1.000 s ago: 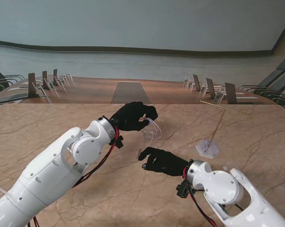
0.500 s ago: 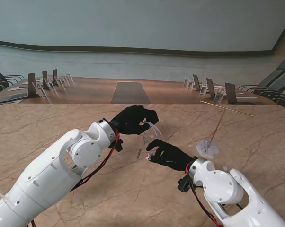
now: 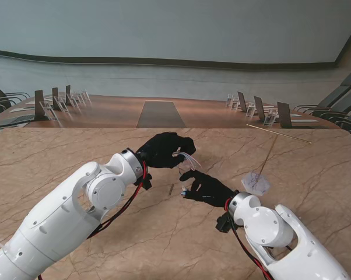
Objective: Take the wired earphone off the rack, coil the cable and place them on the table
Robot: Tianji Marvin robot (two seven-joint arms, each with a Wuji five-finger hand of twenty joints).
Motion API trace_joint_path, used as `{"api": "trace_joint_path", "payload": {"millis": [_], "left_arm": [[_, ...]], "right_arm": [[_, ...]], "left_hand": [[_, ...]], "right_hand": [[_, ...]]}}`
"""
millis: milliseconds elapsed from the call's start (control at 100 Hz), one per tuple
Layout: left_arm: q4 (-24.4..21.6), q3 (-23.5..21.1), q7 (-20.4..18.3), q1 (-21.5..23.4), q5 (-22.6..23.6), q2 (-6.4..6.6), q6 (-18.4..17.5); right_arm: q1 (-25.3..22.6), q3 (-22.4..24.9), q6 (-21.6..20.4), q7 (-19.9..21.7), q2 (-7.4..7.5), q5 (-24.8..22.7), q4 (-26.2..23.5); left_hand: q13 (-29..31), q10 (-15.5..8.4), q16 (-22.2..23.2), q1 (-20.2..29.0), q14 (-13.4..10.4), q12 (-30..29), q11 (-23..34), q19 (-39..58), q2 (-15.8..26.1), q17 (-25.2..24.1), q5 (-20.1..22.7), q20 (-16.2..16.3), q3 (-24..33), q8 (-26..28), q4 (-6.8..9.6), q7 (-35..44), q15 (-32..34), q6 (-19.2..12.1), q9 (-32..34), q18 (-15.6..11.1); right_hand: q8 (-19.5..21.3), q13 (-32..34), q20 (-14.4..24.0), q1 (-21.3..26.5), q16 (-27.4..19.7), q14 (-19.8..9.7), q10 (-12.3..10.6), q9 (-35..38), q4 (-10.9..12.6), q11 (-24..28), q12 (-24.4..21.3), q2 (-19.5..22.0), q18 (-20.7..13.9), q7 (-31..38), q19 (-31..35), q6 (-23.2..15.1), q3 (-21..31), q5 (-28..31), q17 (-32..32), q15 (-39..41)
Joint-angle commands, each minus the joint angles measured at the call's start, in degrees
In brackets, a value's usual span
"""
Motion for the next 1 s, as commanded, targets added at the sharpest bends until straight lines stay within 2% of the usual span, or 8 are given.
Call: {"api": "trace_joint_path", "payload": {"millis": [0, 270, 580, 790, 990], "left_arm": [[-0.6, -0.1, 0.3, 0.8, -0.2, -0.18, 0.2], [-1.2, -0.1, 0.3, 1.3, -0.6, -0.22, 0.7], [-1.6, -0.2, -0.2, 1.6, -0.8, -0.12, 0.9], [-2.0, 0.4, -0.4, 1.6, -1.6, -0.26, 2.1], [-2.6, 1.1, -0.5, 1.9, -2.3, -0.40, 4.0]], "right_arm": [[-0.1, 0.1, 0.0, 0.1, -0.32, -0.7, 0.0], [0.2, 0.2, 0.1, -1.8, -0.72, -1.5, 1.3], [-1.7, 1.6, -1.3, -3.5, -0.91, -2.7, 0.8], [-1.7, 1.4, -1.0, -3.9, -0.99, -2.8, 1.7], [-0.7, 0.0, -1.0, -5.5, -1.48, -2.0, 3.3]], "left_hand": [[0.7, 0.5, 1.5, -0.1, 1.3, 1.4, 1.8, 1.8, 1.3, 0.1, 0.1, 2.3, -1.6, 0.8, 0.35, 3.7, 1.1, 2.3, 1.1, -2.4], [0.8, 0.5, 1.4, -0.1, 1.3, 1.3, 1.9, 1.8, 1.3, 0.2, 0.2, 2.1, -1.7, 0.9, 0.35, 3.7, 1.1, 2.3, 1.1, -2.3], [0.8, 0.5, 1.4, 0.0, 1.3, 1.3, 2.1, 1.8, 1.4, 0.1, 0.1, 1.9, -1.8, 0.9, 0.37, 3.6, 1.2, 2.3, 1.1, -2.3], [1.7, 0.5, 1.6, -0.1, 1.6, 1.4, 2.6, 2.2, 1.4, 0.9, 0.1, 1.9, -1.7, 0.9, 0.45, 3.6, 1.8, 2.3, 1.9, -2.1], [2.2, 0.6, 1.7, 0.0, 1.9, 1.4, 3.0, 2.5, 1.3, 1.4, 0.1, 1.8, -1.6, 0.9, 0.51, 3.7, 2.2, 2.6, 2.2, -1.7]], "right_hand": [[-0.2, 1.2, -0.1, 0.9, 0.8, 0.8, -0.2, -0.6, -2.8, 1.6, 1.1, -2.4, -0.8, 0.6, 3.4, 0.5, 0.6, -1.2, 1.0, 2.0], [0.0, 1.1, -0.4, 0.7, 0.7, 0.7, -0.2, -0.9, -3.5, 1.7, 1.1, -3.2, -0.6, 1.7, 3.3, 0.6, 1.6, -1.2, 1.1, 1.9], [0.6, 1.2, -0.6, 0.8, 0.6, 0.9, -0.1, -0.7, -3.8, 1.4, 0.9, -3.3, -0.5, 3.8, 3.3, -0.2, 1.8, -1.3, 1.3, 1.8], [-4.6, 0.4, -0.8, 0.3, 0.6, 0.7, 0.1, -2.0, -3.9, 0.8, 0.6, -3.4, -0.8, -3.1, 2.9, 0.9, 1.2, -1.4, 0.7, 1.6], [-7.6, 0.1, -0.8, -0.1, 0.7, 0.6, 0.2, -2.9, -4.3, 1.0, 0.7, -3.9, -0.9, -7.1, 2.8, 1.6, 0.6, -1.6, 0.4, 1.7]]}}
